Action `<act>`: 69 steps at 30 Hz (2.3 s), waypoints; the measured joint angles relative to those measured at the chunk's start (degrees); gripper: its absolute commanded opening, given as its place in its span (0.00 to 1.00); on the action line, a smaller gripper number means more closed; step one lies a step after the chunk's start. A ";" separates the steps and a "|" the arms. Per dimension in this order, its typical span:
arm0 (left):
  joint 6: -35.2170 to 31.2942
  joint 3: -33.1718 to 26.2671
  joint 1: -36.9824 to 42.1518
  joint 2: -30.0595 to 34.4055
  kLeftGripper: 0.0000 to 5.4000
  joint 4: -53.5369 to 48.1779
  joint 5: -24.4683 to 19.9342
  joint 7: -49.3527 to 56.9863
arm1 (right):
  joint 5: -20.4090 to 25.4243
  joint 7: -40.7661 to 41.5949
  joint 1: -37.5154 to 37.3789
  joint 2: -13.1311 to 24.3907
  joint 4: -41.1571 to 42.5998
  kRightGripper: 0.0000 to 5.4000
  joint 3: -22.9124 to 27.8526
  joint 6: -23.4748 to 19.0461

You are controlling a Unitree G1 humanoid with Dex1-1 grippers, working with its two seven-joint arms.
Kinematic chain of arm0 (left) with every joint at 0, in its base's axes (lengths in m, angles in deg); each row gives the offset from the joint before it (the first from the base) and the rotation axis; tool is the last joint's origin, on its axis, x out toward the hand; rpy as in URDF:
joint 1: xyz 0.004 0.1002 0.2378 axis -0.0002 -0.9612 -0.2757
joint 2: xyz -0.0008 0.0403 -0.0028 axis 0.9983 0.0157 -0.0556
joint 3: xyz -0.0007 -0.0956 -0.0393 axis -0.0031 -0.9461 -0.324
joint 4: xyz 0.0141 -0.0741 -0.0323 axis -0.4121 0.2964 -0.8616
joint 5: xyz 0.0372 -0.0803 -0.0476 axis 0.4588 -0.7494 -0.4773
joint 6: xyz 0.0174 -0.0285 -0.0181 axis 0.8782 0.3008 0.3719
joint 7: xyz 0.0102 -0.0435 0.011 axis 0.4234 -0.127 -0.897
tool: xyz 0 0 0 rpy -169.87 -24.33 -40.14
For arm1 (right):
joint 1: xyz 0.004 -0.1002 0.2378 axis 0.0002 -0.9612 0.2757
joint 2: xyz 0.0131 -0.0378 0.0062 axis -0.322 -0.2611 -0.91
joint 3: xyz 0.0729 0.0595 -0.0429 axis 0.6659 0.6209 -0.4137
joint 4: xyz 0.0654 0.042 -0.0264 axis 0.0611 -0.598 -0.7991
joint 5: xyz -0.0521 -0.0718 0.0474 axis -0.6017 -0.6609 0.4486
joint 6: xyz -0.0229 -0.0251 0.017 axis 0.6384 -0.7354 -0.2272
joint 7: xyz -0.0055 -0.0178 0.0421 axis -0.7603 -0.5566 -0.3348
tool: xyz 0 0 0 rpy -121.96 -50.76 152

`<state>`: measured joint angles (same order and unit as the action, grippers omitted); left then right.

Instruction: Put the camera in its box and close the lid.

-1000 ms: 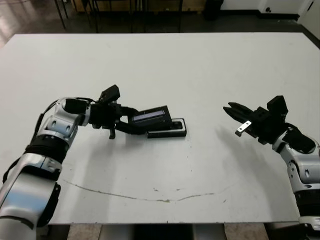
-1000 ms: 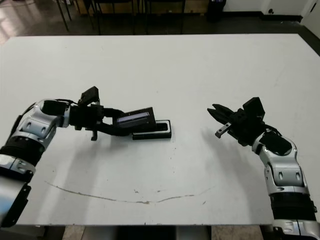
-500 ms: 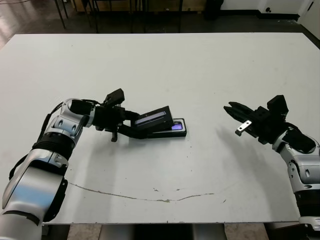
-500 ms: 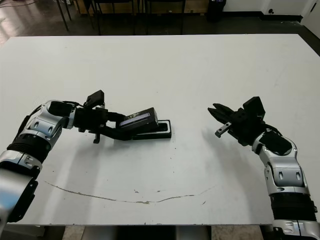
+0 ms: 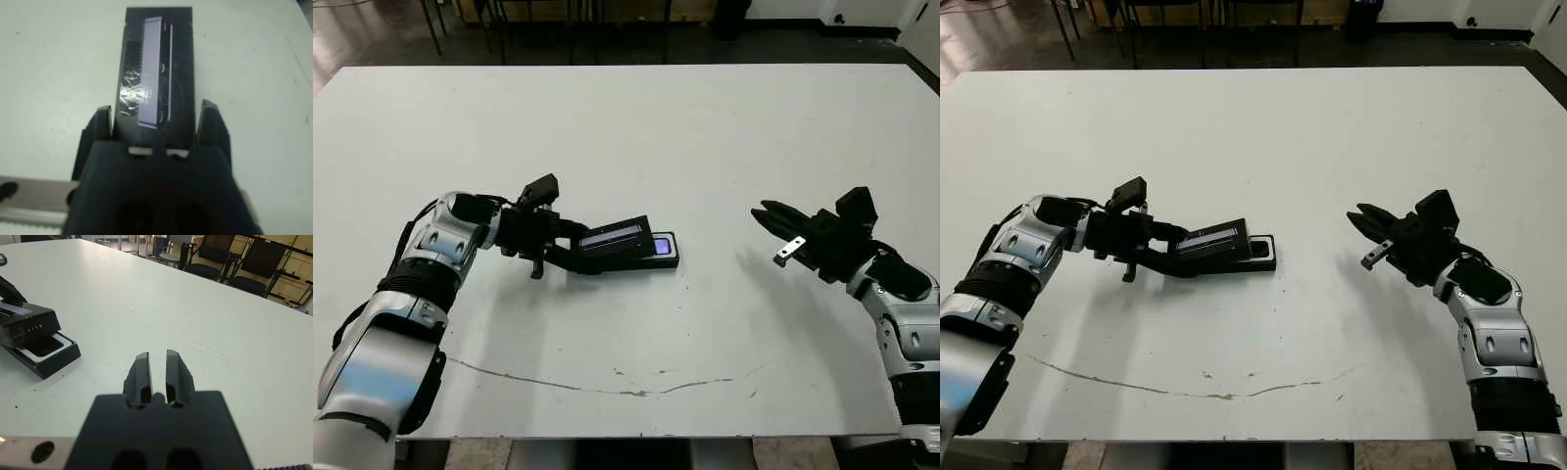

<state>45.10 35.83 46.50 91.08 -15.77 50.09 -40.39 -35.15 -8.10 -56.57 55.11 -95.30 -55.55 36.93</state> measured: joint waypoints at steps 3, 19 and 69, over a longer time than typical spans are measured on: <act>0.01 0.01 -1.50 -0.45 0.23 -2.29 0.57 3.13 | -0.02 0.00 -0.11 0.00 0.01 0.00 -0.04 -0.13; -6.02 6.42 0.52 -4.27 0.23 -6.33 6.13 7.25 | 0.07 -0.57 -0.58 0.00 1.43 0.00 -0.24 -1.01; -3.18 13.36 5.09 -4.41 0.75 -5.87 12.92 5.88 | 0.93 -0.27 -1.85 -0.23 1.04 0.00 -0.66 -1.67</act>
<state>41.91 49.19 51.59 86.67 -21.63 63.01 -34.50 -34.22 -8.37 -58.43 54.88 -94.26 -56.21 35.26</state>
